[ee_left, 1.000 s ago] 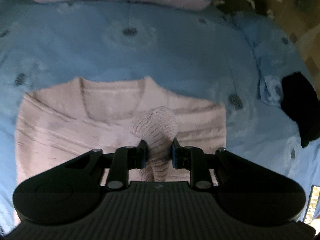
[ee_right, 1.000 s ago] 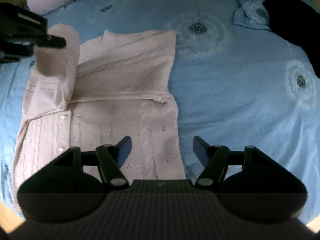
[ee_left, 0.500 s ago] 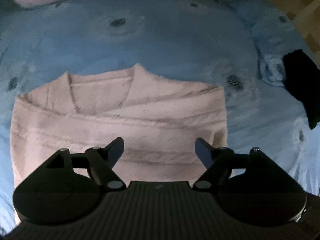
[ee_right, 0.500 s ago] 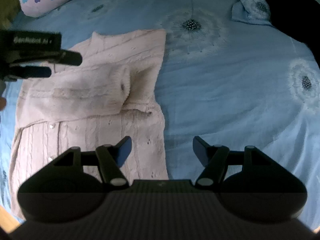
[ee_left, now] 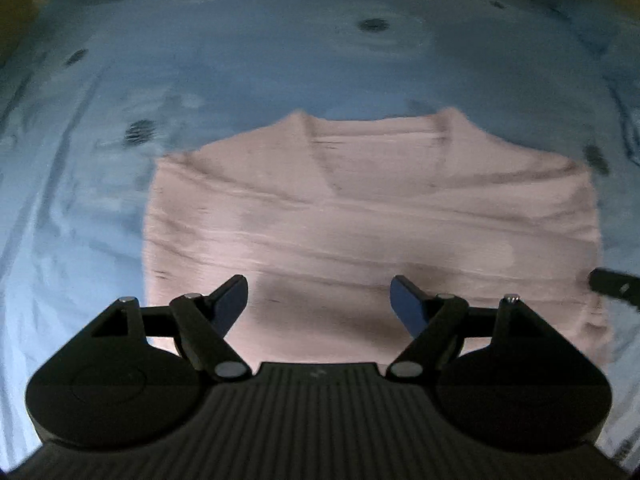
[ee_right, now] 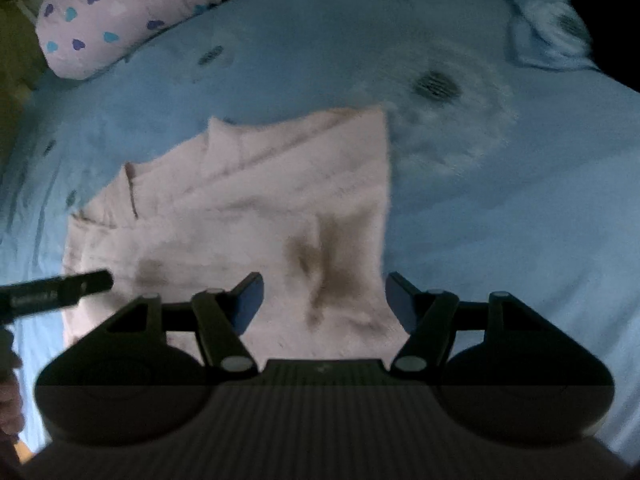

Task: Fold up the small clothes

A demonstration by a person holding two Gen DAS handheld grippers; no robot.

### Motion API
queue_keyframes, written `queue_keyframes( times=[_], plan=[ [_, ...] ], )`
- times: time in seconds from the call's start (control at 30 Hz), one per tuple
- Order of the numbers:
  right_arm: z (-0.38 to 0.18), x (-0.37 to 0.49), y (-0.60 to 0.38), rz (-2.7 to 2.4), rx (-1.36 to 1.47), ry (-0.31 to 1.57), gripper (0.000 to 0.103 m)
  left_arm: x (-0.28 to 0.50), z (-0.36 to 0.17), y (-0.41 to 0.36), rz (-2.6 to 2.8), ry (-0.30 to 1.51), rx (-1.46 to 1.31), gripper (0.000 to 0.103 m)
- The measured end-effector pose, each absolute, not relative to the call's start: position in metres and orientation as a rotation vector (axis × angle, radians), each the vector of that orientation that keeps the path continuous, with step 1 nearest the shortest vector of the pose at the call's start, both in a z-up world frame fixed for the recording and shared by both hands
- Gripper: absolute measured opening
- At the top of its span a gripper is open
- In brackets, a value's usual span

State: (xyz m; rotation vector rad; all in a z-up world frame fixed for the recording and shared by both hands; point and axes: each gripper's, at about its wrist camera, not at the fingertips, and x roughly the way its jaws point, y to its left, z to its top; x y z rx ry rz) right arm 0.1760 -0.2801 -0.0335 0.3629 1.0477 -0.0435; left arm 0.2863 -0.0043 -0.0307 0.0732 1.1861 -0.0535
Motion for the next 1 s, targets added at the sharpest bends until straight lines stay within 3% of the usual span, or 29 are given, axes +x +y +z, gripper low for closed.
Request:
queue_keyframes(
  times=[0.23,0.3,0.33,0.37,0.63,0.87,1.0],
  plan=[
    [-0.058,0.209,-0.265,0.009,0.353,1.076,0.068,0.311,-0.045,0.037,0.011,1.161,0.1,0.082],
    [-0.067,0.213,-0.265,0.023,0.373,1.103,0.053,0.318,-0.051,0.045,0.012,1.16,0.111,0.082],
    [-0.069,0.213,-0.266,0.028,0.396,1.112,0.032,0.321,-0.054,0.047,0.017,1.16,0.115,0.082],
    [-0.067,0.214,-0.265,0.025,0.412,1.117,0.02,0.325,-0.056,0.05,0.023,1.159,0.119,0.082],
    [0.009,0.219,-0.256,0.091,0.329,0.941,0.016,0.342,-0.071,0.07,0.075,1.156,0.053,0.082],
    [-0.064,0.241,-0.276,-0.027,0.299,1.124,0.018,0.349,-0.095,0.079,0.132,1.168,0.063,0.084],
    [-0.077,0.236,-0.278,-0.036,0.315,1.086,0.022,0.346,-0.093,0.081,0.123,1.163,0.081,0.086]
  ],
)
